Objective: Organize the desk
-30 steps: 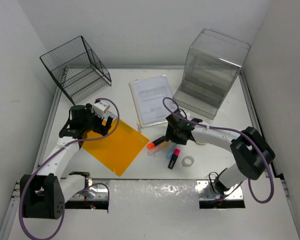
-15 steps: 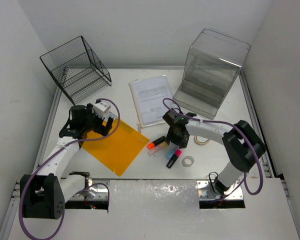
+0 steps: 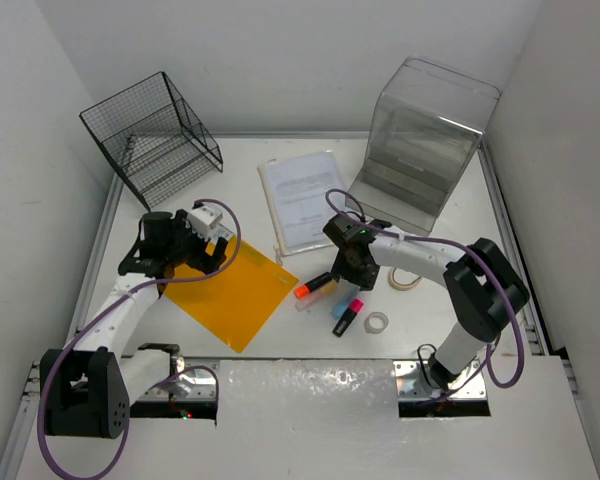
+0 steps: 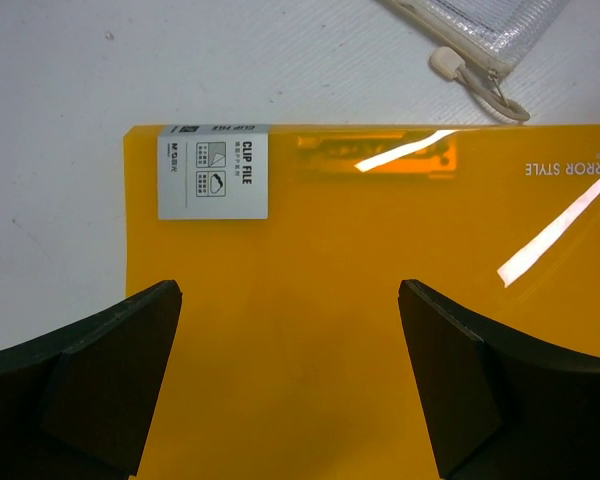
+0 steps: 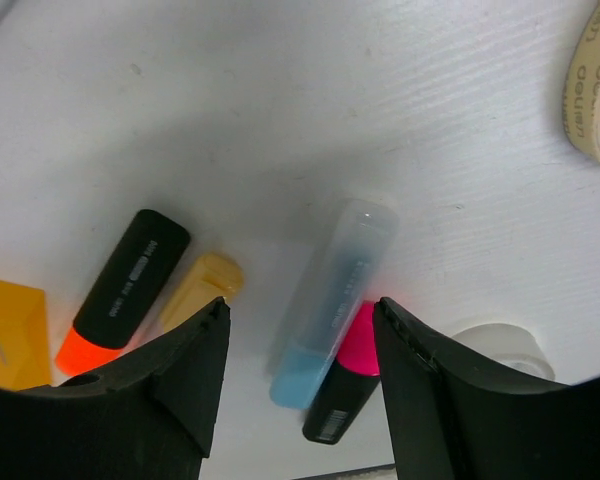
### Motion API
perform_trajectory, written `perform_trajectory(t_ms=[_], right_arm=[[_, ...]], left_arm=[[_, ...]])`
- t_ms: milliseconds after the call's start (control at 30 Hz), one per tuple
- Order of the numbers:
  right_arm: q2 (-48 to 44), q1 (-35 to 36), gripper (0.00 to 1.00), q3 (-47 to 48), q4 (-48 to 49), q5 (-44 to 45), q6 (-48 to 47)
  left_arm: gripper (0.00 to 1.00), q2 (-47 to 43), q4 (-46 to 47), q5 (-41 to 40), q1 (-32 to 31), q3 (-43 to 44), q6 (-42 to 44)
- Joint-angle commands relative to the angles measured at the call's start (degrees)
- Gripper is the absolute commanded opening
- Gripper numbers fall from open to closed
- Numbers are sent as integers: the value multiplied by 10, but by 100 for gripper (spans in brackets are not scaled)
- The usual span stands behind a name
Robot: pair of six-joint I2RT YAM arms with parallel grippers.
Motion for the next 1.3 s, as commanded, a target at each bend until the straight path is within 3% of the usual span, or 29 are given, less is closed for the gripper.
perform_trajectory(t_ms=[0,367,500,667,1033,1133,1267], right_arm=[[10,-3,58,26,-10,6,26],[6,-3,58,-34,55,-19,107],[20,-3,57,-27,45,28,92],[44,-3,54,-19,43,15,73],[44,-11,7,-45,81,44,46],[32,-11,0,-22,91,77,-17],[5,-11,0,17,163,79,-131]], left_arm=[[89,-12,10,11,3,3,8],[89,-29,11,4,3,-1,3],[89,-28,10,7,3,0,3],[89,-21,11,0,4,-2,4],[89,-14,1,18,4,1,7],[89,-15,-2,17,4,0,8],[89,-11,-2,15,4,1,8]])
